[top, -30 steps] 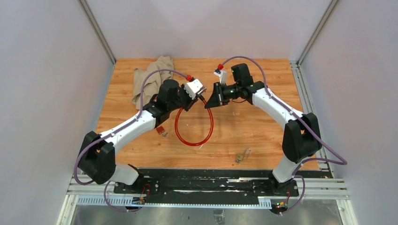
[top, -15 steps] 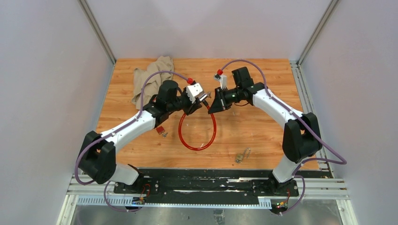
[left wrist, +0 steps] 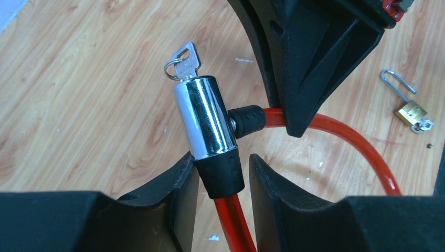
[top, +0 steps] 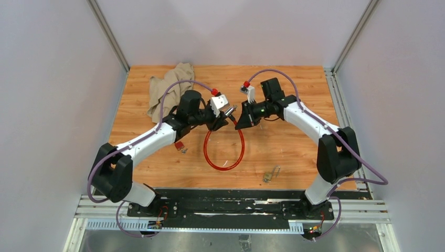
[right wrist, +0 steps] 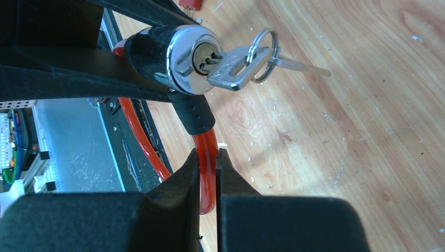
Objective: Lock with the key
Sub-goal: Lock the lock.
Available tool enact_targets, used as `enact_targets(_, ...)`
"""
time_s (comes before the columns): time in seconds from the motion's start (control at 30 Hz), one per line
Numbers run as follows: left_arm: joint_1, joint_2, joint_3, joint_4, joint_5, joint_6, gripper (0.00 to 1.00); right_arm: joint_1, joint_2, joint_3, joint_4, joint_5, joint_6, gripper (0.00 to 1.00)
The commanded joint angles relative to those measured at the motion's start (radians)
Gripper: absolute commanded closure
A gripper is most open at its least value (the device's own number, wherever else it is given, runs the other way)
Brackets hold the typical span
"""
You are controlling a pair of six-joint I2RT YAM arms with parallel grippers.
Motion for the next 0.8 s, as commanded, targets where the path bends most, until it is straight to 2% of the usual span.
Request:
enact_targets(0.0, -0.043, 0.013, -0.056, 0.076, 0.172, -0.120, 0.58, -0.007, -0.068, 0.000, 0.254, -0.022, -0.038, 0.99)
enact_targets(0.17, -0.042, 0.040, -0.053, 0.137, 0.197, -0.192, 0.51, 0.001, -0.081, -0.009, 0.294, -0.004, -0.087, 0.99)
enact_targets(0.37, -0.042, 0.090, -0.006, 0.152, 0.258, -0.242, 0.49, 0.018, -0.126, -0.061, 0.348, 0.053, -0.172, 0.99)
enact_targets(0.57, -0.042, 0.095, -0.016, 0.214, 0.225, -0.296, 0.48, 0.043, -0.161, -0.102, 0.340, 0.087, -0.254, 0.99)
enact_targets(0.77, -0.040, 0.086, -0.037, 0.299, 0.214, -0.394, 0.47, 0.045, -0.174, -0.124, 0.340, 0.087, -0.267, 0.99)
